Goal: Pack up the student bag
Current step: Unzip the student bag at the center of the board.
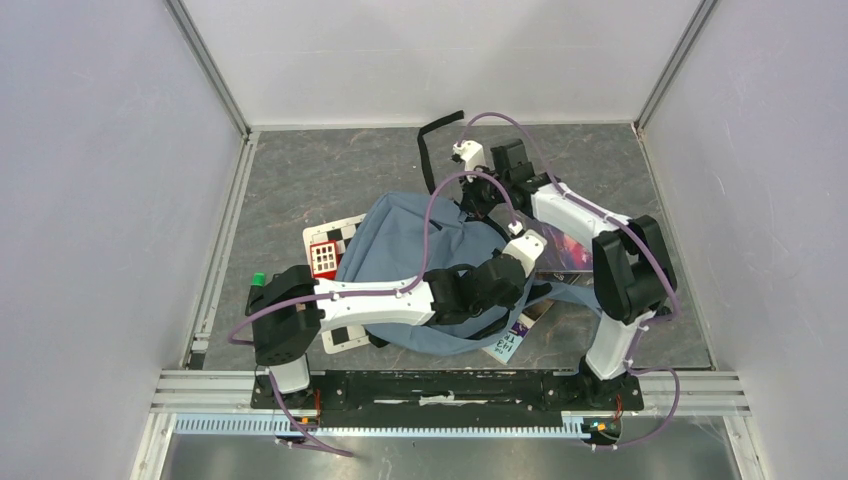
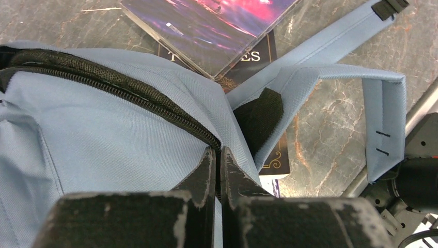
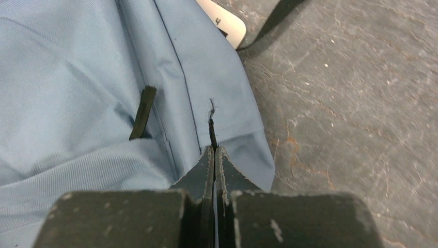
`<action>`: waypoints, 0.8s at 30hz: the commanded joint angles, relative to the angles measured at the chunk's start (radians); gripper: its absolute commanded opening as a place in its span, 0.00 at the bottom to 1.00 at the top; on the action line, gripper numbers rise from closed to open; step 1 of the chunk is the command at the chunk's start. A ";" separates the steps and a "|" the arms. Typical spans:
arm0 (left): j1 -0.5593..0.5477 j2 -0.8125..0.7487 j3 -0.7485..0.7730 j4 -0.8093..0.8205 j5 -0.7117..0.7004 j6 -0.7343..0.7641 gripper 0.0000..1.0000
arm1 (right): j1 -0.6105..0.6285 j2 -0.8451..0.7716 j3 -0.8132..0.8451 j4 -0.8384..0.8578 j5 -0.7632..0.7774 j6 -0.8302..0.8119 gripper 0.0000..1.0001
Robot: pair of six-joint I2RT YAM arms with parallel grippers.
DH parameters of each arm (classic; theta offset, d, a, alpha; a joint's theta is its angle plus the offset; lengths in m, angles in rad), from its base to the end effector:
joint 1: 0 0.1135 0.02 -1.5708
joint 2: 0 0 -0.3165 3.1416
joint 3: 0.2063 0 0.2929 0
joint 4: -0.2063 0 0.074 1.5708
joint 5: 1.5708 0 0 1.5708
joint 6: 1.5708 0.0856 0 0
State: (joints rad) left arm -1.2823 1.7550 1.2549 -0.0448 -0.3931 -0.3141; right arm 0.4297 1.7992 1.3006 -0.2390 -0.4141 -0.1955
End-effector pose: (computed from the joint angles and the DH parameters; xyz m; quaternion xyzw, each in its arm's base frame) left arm 0.1706 -0.4597 0.2605 0.3129 0.8009 -0.2259 0.4578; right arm 0.4265 0.2333 0.2349 -0.3544 0.8260 0.2330 0.3713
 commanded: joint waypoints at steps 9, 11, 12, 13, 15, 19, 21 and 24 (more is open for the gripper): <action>-0.031 -0.043 -0.001 0.092 0.118 0.025 0.02 | 0.058 0.112 0.118 0.173 -0.033 -0.003 0.00; -0.031 -0.046 0.000 0.086 0.101 0.015 0.02 | 0.058 0.107 0.120 0.176 -0.013 0.004 0.00; -0.031 -0.047 0.002 0.074 0.085 0.009 0.03 | 0.058 0.097 0.120 0.174 0.005 0.011 0.00; -0.031 -0.050 0.006 0.060 0.059 0.001 0.07 | 0.057 0.085 0.120 0.170 0.016 0.018 0.00; -0.031 -0.064 0.011 0.016 0.008 -0.015 0.28 | 0.053 0.048 0.129 0.138 0.051 0.028 0.18; -0.031 -0.131 -0.015 -0.024 -0.048 -0.055 0.76 | 0.021 -0.049 0.138 0.066 0.137 0.093 0.66; -0.031 -0.172 -0.036 -0.034 -0.058 -0.070 0.87 | -0.010 -0.103 0.134 0.028 0.180 0.140 0.79; -0.030 -0.244 -0.073 -0.056 -0.062 -0.098 0.94 | -0.064 -0.187 0.123 -0.044 0.240 0.194 0.88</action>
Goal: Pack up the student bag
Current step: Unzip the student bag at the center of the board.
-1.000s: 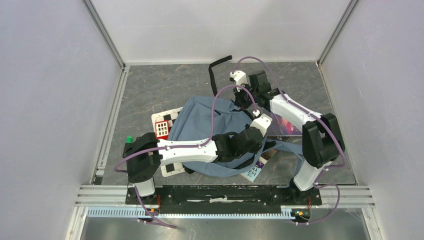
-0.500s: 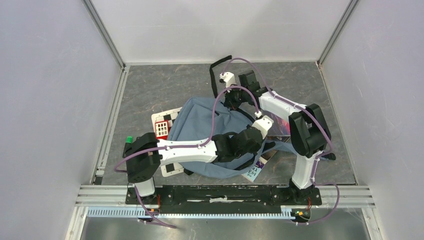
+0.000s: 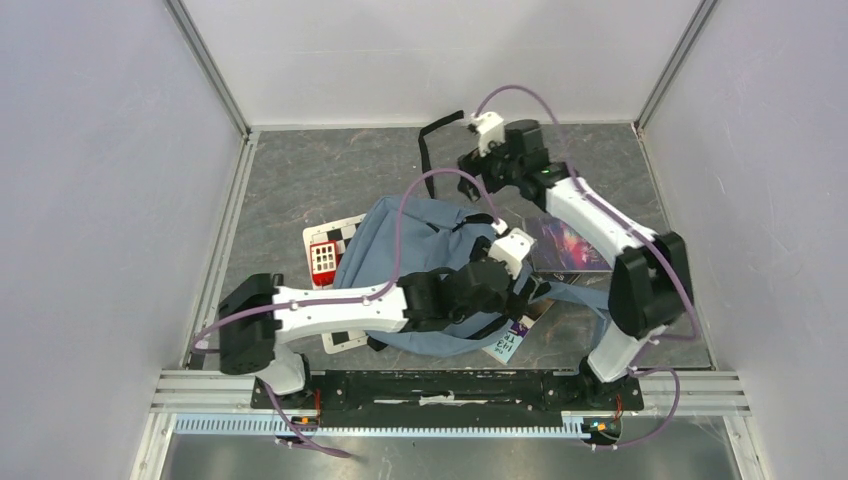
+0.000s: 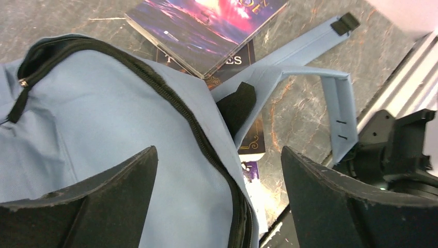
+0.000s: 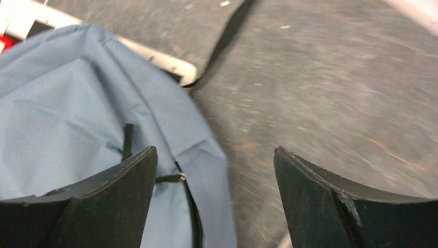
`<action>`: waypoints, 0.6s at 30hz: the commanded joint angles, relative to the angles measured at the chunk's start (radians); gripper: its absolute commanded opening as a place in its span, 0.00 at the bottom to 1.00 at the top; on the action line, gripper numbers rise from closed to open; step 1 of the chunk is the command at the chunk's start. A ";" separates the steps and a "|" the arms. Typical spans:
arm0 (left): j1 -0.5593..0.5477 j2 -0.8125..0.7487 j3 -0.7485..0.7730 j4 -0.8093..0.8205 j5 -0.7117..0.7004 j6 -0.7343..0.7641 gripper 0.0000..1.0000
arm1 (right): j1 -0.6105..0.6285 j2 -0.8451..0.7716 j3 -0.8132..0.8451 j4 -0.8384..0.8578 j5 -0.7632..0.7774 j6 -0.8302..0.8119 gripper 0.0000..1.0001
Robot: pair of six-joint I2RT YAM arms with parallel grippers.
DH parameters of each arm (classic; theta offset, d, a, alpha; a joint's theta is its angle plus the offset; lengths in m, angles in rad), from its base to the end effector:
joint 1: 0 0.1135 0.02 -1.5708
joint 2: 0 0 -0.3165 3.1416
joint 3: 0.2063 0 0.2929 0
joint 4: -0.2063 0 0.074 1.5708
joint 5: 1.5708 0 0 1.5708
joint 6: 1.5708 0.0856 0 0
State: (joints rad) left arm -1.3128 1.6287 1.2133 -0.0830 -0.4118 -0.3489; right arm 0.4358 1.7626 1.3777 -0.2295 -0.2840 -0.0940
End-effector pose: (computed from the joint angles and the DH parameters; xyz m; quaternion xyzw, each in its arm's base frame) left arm 0.1502 -0.4348 0.2958 0.2975 0.7941 -0.2508 0.4670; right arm 0.4397 0.2312 0.2821 -0.2930 0.8312 0.2013 0.4275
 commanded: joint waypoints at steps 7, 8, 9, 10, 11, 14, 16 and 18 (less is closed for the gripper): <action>0.011 -0.278 -0.129 -0.086 -0.039 -0.171 1.00 | -0.140 -0.386 -0.146 -0.161 0.219 0.211 0.92; 0.022 -0.287 -0.127 -0.111 -0.025 -0.194 1.00 | -0.141 -0.432 -0.195 -0.166 0.223 0.222 0.92; 0.036 -0.291 -0.124 -0.140 -0.009 -0.223 1.00 | -0.141 -0.471 -0.254 -0.165 0.222 0.237 0.92; 0.052 -0.294 -0.124 -0.160 0.018 -0.247 1.00 | -0.140 -0.520 -0.313 -0.161 0.218 0.256 0.92; 0.064 -0.298 -0.127 -0.171 0.038 -0.263 1.00 | -0.141 -0.567 -0.360 -0.158 0.214 0.273 0.92; 0.082 -0.307 -0.148 -0.171 0.066 -0.277 1.00 | -0.140 -0.690 -0.508 -0.144 0.201 0.334 0.91; 0.109 -0.301 -0.150 -0.169 0.103 -0.284 1.00 | -0.141 -0.780 -0.594 -0.115 0.169 0.379 0.89; 0.138 -0.287 -0.147 -0.168 0.150 -0.292 1.00 | -0.140 -0.850 -0.678 -0.081 0.131 0.403 0.82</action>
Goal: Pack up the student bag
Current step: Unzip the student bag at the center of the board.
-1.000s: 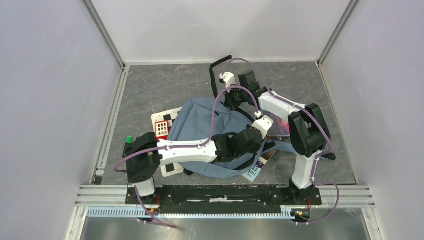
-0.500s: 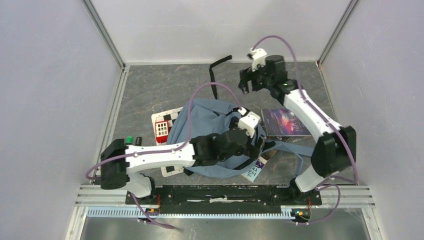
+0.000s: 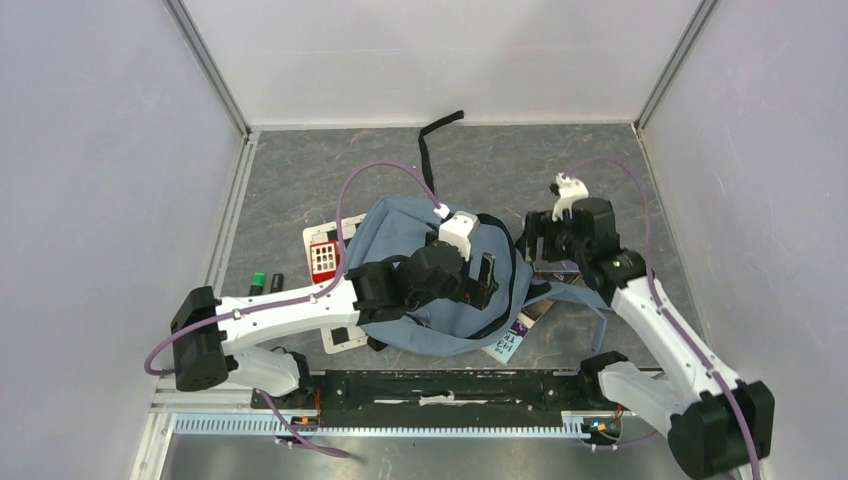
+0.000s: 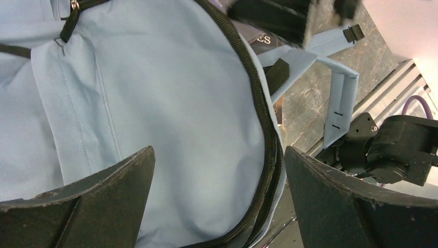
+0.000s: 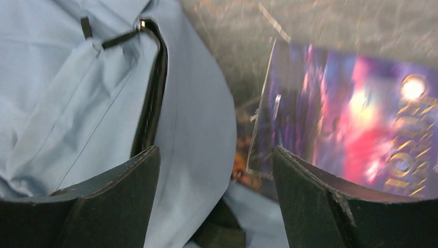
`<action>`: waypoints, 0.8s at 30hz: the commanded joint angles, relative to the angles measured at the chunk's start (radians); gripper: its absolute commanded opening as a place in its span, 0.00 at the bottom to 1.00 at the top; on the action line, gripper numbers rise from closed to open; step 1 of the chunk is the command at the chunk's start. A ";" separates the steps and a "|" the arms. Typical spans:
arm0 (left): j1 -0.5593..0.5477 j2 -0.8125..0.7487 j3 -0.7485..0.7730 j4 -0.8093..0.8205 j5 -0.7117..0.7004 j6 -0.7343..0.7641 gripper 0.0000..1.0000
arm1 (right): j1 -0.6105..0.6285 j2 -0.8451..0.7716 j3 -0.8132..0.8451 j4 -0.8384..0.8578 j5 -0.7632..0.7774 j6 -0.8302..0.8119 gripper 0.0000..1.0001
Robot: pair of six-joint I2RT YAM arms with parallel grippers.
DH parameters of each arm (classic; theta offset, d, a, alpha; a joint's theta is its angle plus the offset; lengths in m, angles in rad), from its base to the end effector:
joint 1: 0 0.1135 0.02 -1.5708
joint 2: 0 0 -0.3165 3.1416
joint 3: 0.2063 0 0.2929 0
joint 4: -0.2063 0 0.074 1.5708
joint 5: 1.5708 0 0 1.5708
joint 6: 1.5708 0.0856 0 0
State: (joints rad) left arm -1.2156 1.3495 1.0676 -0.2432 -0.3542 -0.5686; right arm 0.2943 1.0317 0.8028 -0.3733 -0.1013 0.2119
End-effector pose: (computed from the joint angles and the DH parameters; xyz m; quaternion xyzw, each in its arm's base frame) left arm 0.1586 -0.3423 0.3228 0.1877 0.8366 -0.2868 0.4274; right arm 0.2669 0.0899 0.2883 -0.0599 0.8821 0.1598 0.4390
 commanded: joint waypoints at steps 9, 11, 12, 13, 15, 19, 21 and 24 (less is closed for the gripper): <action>0.067 0.050 0.004 0.043 0.163 -0.053 1.00 | 0.002 -0.306 -0.255 0.056 -0.123 0.152 0.74; 0.067 0.069 0.019 0.044 0.174 -0.048 1.00 | 0.002 -0.318 -0.247 0.044 -0.141 0.153 0.74; 0.068 0.077 0.023 0.048 0.174 -0.049 1.00 | 0.002 -0.325 -0.241 0.040 -0.159 0.150 0.75; 0.069 0.081 0.026 0.052 0.173 -0.050 1.00 | 0.002 -0.329 -0.232 0.035 -0.177 0.147 0.75; 0.069 0.091 0.026 0.068 0.172 -0.056 1.00 | 0.002 -0.340 -0.216 0.014 -0.215 0.141 0.75; 0.069 0.102 0.029 0.096 0.181 -0.068 1.00 | 0.001 -0.358 -0.199 -0.054 -0.246 0.115 0.74; 0.069 0.107 0.031 0.100 0.182 -0.072 1.00 | 0.002 -0.367 -0.208 -0.083 -0.247 0.103 0.72; 0.069 0.116 0.031 0.106 0.181 -0.081 1.00 | 0.002 -0.380 -0.236 -0.093 -0.268 0.095 0.68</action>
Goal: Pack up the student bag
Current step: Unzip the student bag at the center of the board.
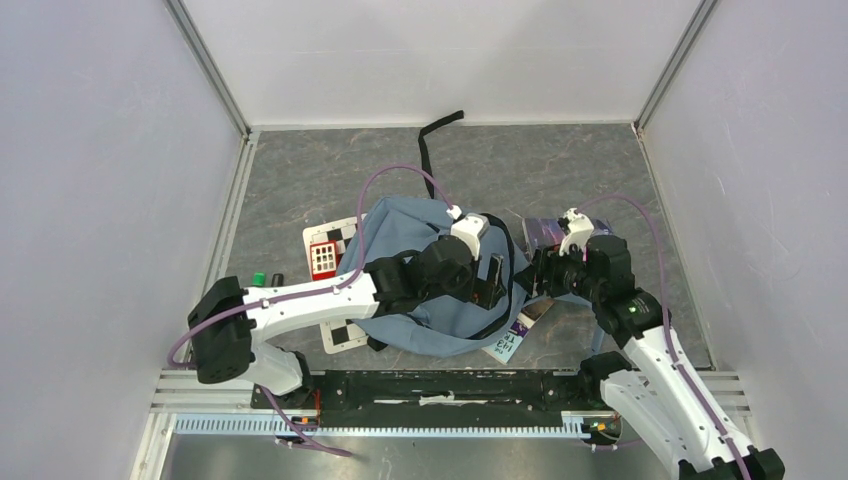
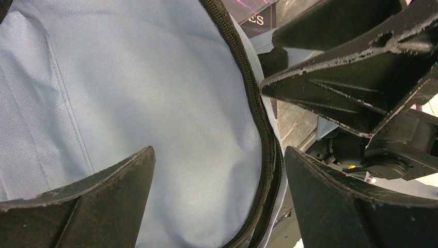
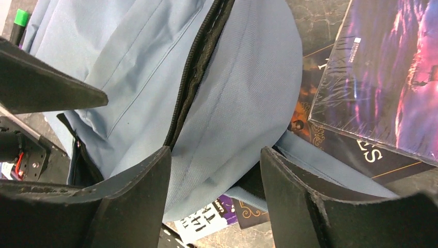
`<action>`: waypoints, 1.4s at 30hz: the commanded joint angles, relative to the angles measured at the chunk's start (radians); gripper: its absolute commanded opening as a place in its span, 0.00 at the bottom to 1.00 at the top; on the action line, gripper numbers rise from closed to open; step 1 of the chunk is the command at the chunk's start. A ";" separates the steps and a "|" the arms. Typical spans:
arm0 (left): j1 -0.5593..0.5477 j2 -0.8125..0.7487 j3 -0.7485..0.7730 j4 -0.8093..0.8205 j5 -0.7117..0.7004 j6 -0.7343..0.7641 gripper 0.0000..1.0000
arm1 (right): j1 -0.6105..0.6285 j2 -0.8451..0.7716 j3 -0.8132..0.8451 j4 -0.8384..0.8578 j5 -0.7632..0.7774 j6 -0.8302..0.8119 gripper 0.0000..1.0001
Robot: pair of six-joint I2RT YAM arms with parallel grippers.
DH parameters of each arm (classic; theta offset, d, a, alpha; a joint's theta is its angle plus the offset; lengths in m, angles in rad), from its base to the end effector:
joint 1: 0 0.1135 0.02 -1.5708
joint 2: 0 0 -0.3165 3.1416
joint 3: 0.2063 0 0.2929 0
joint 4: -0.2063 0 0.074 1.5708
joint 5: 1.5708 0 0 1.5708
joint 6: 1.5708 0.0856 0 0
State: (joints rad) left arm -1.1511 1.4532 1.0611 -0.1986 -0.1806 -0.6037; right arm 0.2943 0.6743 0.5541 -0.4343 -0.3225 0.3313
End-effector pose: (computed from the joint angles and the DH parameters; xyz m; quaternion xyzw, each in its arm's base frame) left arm 0.1779 -0.3610 0.2856 0.1967 0.8575 -0.3097 0.3608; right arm 0.1802 0.0830 0.2546 -0.0621 0.8636 0.2812 0.4138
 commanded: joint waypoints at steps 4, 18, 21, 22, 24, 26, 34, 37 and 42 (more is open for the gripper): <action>0.005 0.026 0.043 0.070 0.011 -0.050 1.00 | 0.001 -0.028 -0.022 -0.036 -0.027 -0.031 0.65; 0.004 0.133 0.129 0.063 -0.028 -0.029 0.98 | 0.002 0.002 -0.146 0.060 0.002 -0.013 0.57; 0.005 0.167 0.160 0.030 -0.086 -0.026 0.93 | 0.002 0.001 -0.168 0.078 0.001 -0.006 0.54; 0.004 0.172 0.161 0.033 -0.097 -0.025 0.92 | 0.002 0.001 -0.169 0.081 0.002 -0.006 0.54; 0.004 0.188 0.164 0.039 -0.105 -0.028 0.88 | 0.002 0.003 -0.173 0.080 0.006 -0.010 0.53; 0.004 0.206 0.168 0.038 -0.103 -0.037 0.83 | 0.002 0.005 -0.172 0.076 0.013 -0.017 0.53; 0.004 0.256 0.151 0.062 -0.091 -0.067 0.71 | 0.002 0.010 -0.175 0.081 0.021 -0.026 0.52; 0.005 0.268 0.152 0.073 -0.085 -0.060 0.60 | 0.002 0.013 -0.176 0.081 0.021 -0.033 0.52; 0.005 0.201 0.140 0.059 -0.139 -0.032 0.33 | 0.001 0.002 -0.167 0.074 0.028 -0.034 0.53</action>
State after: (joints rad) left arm -1.1511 1.7100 1.1866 -0.1612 -0.2604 -0.6418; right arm 0.2943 0.6827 0.3939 -0.3702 -0.3279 0.3164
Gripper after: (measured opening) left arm 0.376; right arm 0.525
